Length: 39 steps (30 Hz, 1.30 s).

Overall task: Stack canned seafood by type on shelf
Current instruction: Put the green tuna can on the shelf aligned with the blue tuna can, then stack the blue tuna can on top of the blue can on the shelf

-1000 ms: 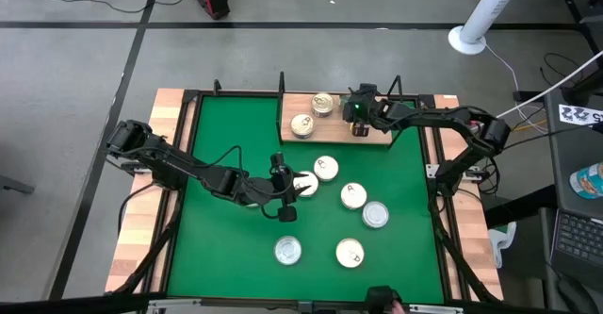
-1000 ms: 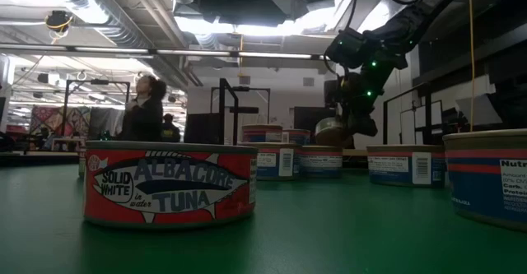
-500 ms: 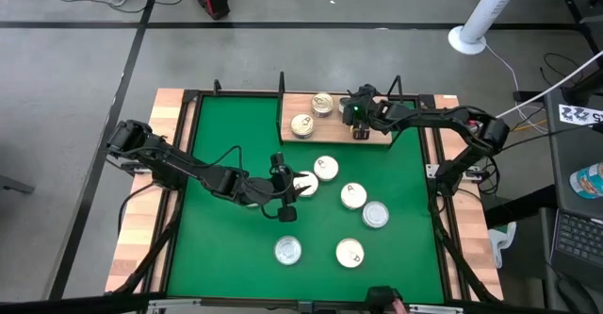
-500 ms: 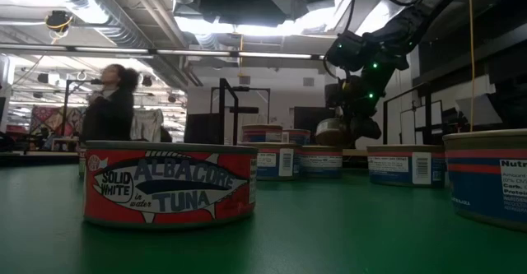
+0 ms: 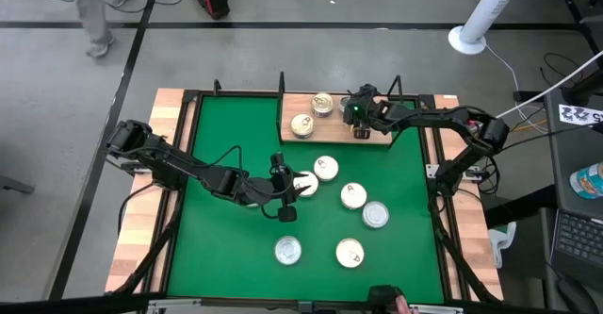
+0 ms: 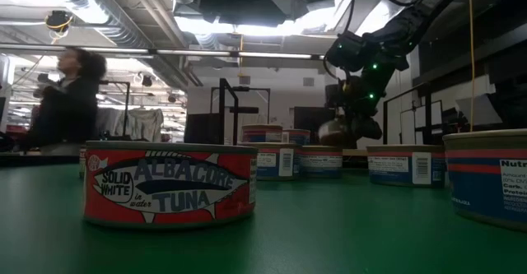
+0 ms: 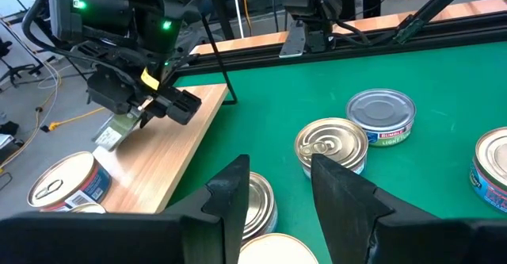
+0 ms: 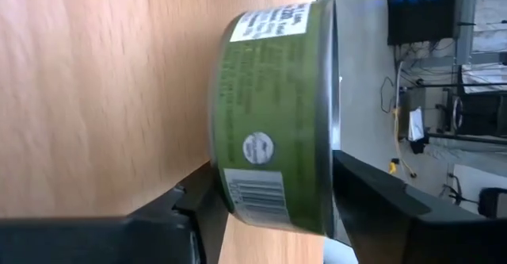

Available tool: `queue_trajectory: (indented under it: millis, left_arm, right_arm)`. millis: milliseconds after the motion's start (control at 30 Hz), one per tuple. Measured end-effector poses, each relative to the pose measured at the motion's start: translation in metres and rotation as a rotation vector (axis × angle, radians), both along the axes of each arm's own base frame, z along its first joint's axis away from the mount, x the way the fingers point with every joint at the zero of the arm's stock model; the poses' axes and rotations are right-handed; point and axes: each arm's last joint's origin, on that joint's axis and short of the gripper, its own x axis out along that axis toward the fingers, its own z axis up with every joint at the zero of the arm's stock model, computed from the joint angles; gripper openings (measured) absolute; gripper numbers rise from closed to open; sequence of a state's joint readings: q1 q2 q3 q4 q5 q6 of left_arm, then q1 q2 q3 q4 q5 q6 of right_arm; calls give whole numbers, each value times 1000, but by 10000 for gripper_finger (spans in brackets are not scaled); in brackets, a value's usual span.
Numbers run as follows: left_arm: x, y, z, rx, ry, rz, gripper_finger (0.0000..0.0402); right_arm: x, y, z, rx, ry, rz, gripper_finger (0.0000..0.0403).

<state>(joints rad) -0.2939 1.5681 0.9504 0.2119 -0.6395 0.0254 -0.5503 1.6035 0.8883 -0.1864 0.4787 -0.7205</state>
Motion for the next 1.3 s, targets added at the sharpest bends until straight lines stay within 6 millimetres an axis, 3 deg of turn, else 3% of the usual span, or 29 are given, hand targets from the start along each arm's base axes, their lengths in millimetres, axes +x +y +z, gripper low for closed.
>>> queue_trajectory:
  millis: [433, 900, 1300]
  left_arm:
    - [0, 0, 0, -1, 0, 0, 131]
    - [0, -1, 0, -8, 0, -10, 131]
    - [3, -5, -8, -82, 31, -135, 131]
  right_arm:
    - [0, 0, 0, -6, 10, 12, 275]
    - [-6, 0, 0, -71, 107, -69, 277]
    - [-27, 15, 9, 44, 160, -146, 277]
